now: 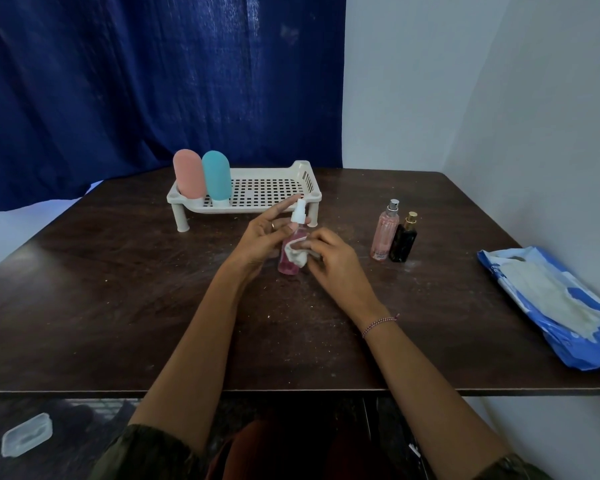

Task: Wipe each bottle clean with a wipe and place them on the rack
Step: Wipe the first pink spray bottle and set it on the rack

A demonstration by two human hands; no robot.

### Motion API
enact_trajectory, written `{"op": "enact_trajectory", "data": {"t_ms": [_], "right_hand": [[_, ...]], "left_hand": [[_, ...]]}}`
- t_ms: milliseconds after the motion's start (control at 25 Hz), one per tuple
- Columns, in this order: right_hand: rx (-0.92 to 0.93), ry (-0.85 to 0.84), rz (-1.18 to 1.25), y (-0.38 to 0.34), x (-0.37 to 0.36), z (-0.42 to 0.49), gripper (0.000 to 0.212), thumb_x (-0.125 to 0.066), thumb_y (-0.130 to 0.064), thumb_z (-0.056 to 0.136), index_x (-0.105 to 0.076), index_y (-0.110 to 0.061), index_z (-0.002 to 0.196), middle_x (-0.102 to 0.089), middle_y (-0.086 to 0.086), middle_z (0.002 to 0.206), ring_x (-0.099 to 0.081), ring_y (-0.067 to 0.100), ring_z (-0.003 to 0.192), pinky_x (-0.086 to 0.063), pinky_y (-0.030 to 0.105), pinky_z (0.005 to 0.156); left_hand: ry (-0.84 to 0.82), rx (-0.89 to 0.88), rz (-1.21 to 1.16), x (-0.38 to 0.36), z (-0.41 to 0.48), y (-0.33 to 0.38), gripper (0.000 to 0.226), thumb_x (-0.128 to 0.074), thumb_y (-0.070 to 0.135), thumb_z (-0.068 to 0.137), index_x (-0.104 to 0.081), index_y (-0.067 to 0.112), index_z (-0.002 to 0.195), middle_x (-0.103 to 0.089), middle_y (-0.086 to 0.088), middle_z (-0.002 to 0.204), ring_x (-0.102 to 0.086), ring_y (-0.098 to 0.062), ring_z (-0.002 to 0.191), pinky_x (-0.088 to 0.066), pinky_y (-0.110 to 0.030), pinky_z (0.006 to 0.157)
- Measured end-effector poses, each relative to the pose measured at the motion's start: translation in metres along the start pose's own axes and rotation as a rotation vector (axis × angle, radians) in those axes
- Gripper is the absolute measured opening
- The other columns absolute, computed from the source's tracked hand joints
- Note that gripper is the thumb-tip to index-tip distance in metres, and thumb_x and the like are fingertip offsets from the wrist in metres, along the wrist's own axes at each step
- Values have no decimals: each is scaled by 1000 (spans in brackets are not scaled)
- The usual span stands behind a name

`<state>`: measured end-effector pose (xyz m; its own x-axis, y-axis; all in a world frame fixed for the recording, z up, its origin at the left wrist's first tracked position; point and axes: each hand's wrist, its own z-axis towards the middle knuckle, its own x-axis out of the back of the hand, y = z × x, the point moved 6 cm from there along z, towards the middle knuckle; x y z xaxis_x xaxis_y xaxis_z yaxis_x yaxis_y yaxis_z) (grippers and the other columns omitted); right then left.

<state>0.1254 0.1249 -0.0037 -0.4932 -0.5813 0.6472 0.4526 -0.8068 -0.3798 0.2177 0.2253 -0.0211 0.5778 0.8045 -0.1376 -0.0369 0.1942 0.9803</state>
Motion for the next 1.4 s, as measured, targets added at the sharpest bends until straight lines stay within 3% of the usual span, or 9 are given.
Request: {"op": "enact_trajectory", "data": {"t_ms": [80,200,280,400,520,640,1000,1240,1400], "right_hand": [[14,-16,-13,-1,-2,0,24,-66,2,79,-69,-3,103,-58,8,96,-57,16,91,-48,23,85],[-3,-67,32,2,-4,-2,24,-67,2,79,-70,-5,101,-59,6,96,-55,10,89,-42,13,82],[-25,-116,73,6,-6,-3,25,-68,2,78,-71,-6,100,-60,6,97,-53,6,88,-38,7,81],[-55,-114,107,10,-4,-3,24,-69,2,77,-72,-9,99,-64,4,96,-58,8,87,-45,12,80],[-102,72,135,17,13,-1,27,-71,0,76,-71,-11,100,-67,3,95,-59,3,84,-47,11,78],[-161,195,221,23,25,-2,27,-72,-5,78,-69,-10,104,-67,-2,97,-60,2,88,-51,16,76],[-56,279,196,9,27,-3,27,-73,-1,77,-69,-8,102,-61,3,101,-58,7,95,-51,16,80],[32,238,89,-6,18,-3,31,-70,3,77,-66,-4,107,-58,7,108,-55,12,105,-47,21,93],[-15,265,109,-1,19,-3,30,-69,1,79,-66,-5,108,-59,7,109,-57,14,105,-51,30,90]], "left_hand": [[6,22,7,0,0,-2,53,-60,4,87,-48,25,134,-67,-4,117,-65,-15,106,-56,-33,82],[31,59,34,2,0,-6,43,-60,4,87,-54,11,129,-68,-5,114,-65,-17,105,-56,-28,80],[47,107,65,5,0,-10,33,-63,9,86,-60,15,118,-67,-7,115,-64,-20,108,-55,-32,85],[99,129,79,11,0,-10,24,-65,10,84,-64,23,105,-67,-8,113,-65,-19,104,-54,-35,87],[54,185,-68,5,0,-12,20,-59,9,87,-63,16,105,-69,-6,108,-66,-19,100,-57,-33,78],[12,212,-208,-4,0,-14,25,-50,9,93,-55,7,117,-65,-10,111,-63,-22,105,-55,-37,80],[161,165,-536,-1,-1,-9,38,-44,11,97,-42,-6,131,-59,-22,118,-70,-23,92,-59,-37,71],[138,132,-717,-2,1,-7,23,-42,12,96,-46,1,117,-68,-24,104,-68,-29,100,-58,-41,80],[134,122,-764,-3,-1,-3,16,-40,11,97,-45,5,111,-69,-24,102,-67,-30,103,-56,-43,84]]}}
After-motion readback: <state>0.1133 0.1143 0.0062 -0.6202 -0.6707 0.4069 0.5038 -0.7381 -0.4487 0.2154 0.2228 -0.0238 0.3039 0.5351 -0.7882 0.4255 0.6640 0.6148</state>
